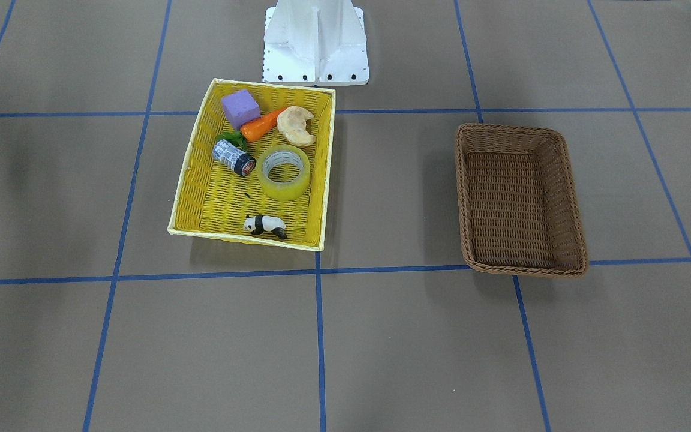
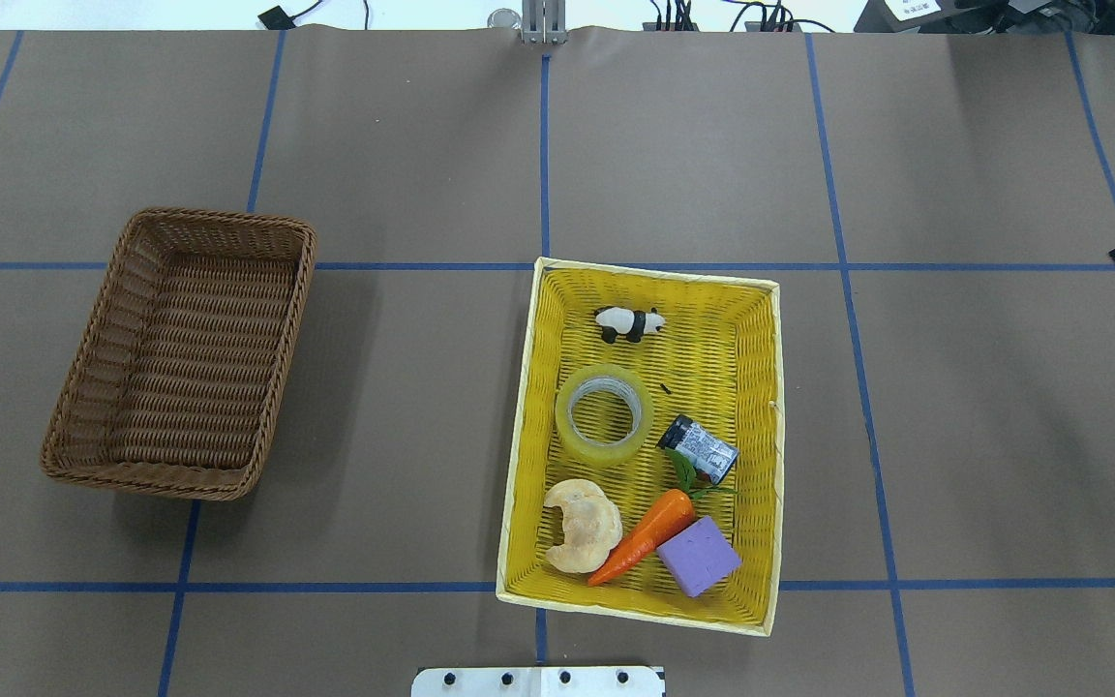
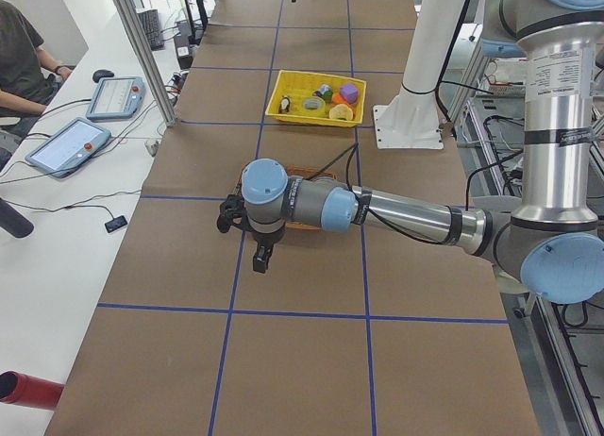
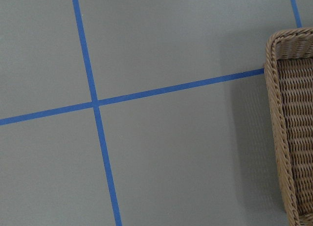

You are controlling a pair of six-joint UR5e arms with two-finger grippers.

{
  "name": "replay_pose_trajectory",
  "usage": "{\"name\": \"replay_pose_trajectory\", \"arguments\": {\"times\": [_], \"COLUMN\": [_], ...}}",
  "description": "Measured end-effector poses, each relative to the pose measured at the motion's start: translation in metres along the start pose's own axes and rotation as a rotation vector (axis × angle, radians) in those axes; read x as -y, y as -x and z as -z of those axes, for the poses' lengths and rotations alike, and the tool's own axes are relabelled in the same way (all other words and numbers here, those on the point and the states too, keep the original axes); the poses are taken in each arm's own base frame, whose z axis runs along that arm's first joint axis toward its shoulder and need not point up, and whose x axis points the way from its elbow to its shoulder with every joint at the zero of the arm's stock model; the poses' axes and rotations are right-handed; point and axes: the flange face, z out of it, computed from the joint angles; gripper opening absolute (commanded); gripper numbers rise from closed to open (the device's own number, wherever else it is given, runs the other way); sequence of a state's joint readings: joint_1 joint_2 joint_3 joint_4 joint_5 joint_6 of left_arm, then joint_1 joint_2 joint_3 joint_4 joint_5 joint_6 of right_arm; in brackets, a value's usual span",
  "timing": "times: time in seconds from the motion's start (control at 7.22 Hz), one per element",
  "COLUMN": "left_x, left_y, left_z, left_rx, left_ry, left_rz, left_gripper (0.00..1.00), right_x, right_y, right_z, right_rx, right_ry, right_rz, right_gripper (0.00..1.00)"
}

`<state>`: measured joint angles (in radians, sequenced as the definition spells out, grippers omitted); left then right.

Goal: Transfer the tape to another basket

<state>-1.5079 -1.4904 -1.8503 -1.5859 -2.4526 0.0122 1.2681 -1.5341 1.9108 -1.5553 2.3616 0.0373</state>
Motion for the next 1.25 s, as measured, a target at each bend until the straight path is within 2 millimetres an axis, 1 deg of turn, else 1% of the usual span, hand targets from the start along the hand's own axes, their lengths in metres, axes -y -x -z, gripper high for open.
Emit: {"name": "replay_pose_trajectory", "arguments": {"times": [0.14,0.28,0.55,0.69,0.83,0.97,1.11,1.25], "left_x": [-0.002,-0.004,-0.007,-0.007,-0.007,-0.007,-0.007,-0.007], "left_y": [-0.004,-0.006,-0.005,-0.004,-0.004,-0.004,-0.004,-0.004], "left_z": [0.003,0.004,0.004,0.003,0.003,0.003,0.003,0.004], "left_rx": [-0.002,-0.003,0.000,0.001,0.001,0.000,0.000,0.000], "left_ry": [-0.005,-0.007,-0.004,-0.003,-0.003,-0.003,-0.003,-0.003], "left_rz": [-0.006,-0.009,-0.005,-0.003,-0.001,0.001,0.001,0.002], "left_gripper": [0.98,0.98,0.98,0.98,0.98,0.98,0.98,0.98], "right_x": [0.008,0.017,0.033,0.041,0.053,0.066,0.079,0.093], "right_y": [0.045,0.098,0.222,0.280,0.334,0.380,0.412,0.435], "right_z": [-0.022,-0.043,-0.077,-0.090,-0.098,-0.109,-0.126,-0.143], "right_rx": [0.038,0.066,0.081,0.092,0.089,0.069,0.045,0.031], "right_ry": [-0.006,-0.008,-0.033,-0.036,-0.025,-0.005,0.013,0.030], "right_rz": [0.005,-0.010,0.021,0.056,0.083,0.105,0.123,0.136], "right_gripper": [1.00,1.00,0.99,0.99,0.99,0.98,0.93,0.89]}}
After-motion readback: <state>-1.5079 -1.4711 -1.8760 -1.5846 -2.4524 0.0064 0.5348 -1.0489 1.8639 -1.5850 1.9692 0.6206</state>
